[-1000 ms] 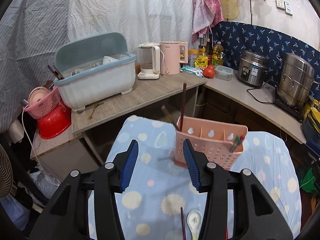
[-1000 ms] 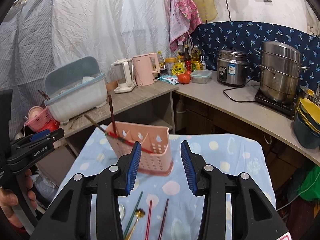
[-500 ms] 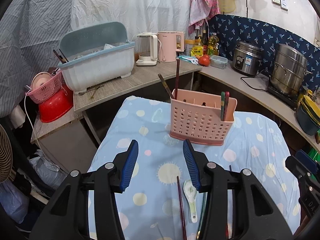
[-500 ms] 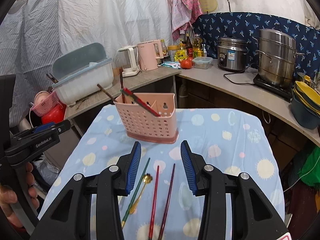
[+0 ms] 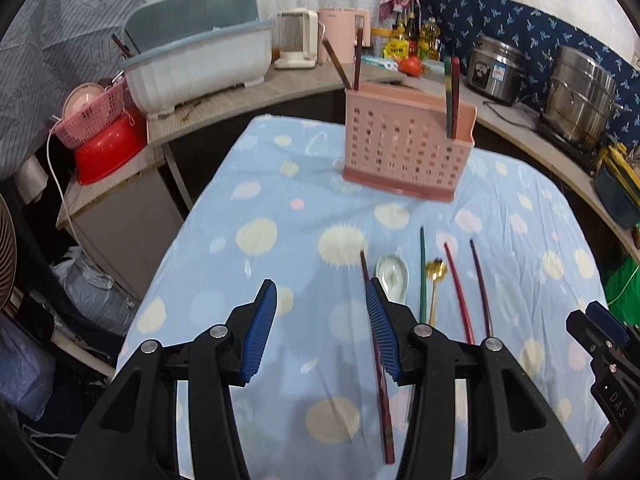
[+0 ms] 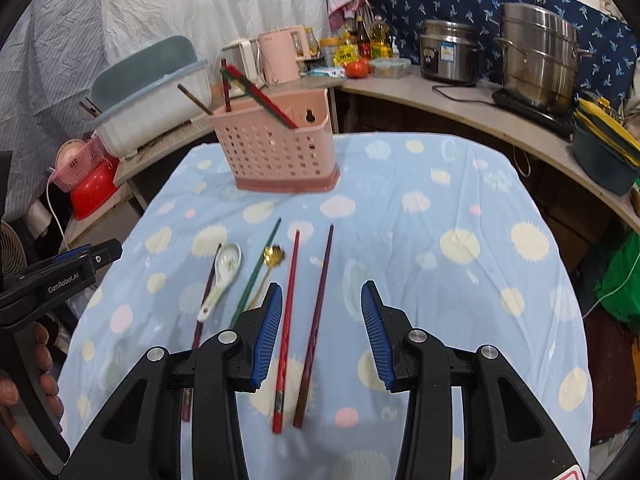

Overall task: Organize utensils
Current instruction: 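Withdraw both grippers back toward the remaining utensils, then grasp a dark brown chopstick with the left gripper while the right grasps a dark red chopstick, then lift both chopsticks and lower them into the pink utensil holder, then open both grippers to release the chopsticks into the holder, then withdraw both grippers back toward the remaining utensils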

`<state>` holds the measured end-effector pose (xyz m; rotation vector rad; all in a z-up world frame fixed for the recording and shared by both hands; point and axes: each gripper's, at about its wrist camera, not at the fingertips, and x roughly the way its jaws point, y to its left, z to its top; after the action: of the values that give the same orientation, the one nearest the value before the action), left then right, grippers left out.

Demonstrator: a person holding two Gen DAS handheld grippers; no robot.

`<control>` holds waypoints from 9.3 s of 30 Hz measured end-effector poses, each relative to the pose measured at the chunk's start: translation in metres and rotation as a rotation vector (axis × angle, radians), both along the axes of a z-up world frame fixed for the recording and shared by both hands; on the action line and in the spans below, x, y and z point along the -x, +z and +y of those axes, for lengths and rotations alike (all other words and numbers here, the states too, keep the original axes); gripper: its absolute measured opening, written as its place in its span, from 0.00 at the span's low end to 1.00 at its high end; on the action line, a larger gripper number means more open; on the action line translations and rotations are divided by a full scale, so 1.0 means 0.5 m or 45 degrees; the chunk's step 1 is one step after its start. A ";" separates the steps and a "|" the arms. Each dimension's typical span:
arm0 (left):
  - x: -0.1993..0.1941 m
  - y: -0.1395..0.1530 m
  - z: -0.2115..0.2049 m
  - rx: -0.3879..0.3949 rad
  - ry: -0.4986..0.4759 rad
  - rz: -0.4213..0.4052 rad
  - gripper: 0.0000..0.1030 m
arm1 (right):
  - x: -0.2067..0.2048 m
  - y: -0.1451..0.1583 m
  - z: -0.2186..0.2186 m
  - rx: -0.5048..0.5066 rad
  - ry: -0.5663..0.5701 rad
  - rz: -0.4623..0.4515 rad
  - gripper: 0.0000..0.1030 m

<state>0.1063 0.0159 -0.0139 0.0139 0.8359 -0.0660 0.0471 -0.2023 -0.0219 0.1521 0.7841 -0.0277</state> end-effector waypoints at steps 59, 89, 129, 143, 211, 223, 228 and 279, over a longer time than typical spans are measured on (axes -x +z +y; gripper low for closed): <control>0.103 -0.181 -0.059 0.005 -0.136 0.259 0.43 | 0.044 -0.194 0.020 0.088 -0.016 0.237 0.13; 0.141 -0.201 -0.039 0.048 -0.171 0.289 0.29 | 0.056 -0.195 0.015 0.044 -0.018 0.232 0.12; 0.152 -0.009 0.005 0.143 -0.171 0.025 0.07 | 0.094 -0.001 -0.003 0.010 -0.011 -0.027 0.07; 0.087 0.120 0.028 0.146 -0.118 -0.141 0.07 | 0.047 0.122 -0.020 -0.003 -0.004 -0.177 0.07; -0.488 0.353 -0.106 0.168 -0.099 -0.430 0.07 | -0.493 0.321 -0.006 0.115 0.044 -0.402 0.07; -0.499 0.274 -0.096 0.141 -0.039 -0.341 0.36 | -0.491 0.277 -0.015 0.127 0.012 -0.374 0.34; -0.476 0.271 -0.091 0.110 -0.021 -0.354 0.39 | -0.466 0.283 -0.021 0.122 0.000 -0.396 0.40; -0.033 0.019 -0.023 0.077 -0.051 -0.035 0.39 | -0.003 0.020 -0.001 0.045 -0.004 -0.045 0.41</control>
<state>0.1228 0.0042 -0.0042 -0.0252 0.8058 -0.1281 0.0487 -0.2028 -0.0120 0.1200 0.7480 -0.0420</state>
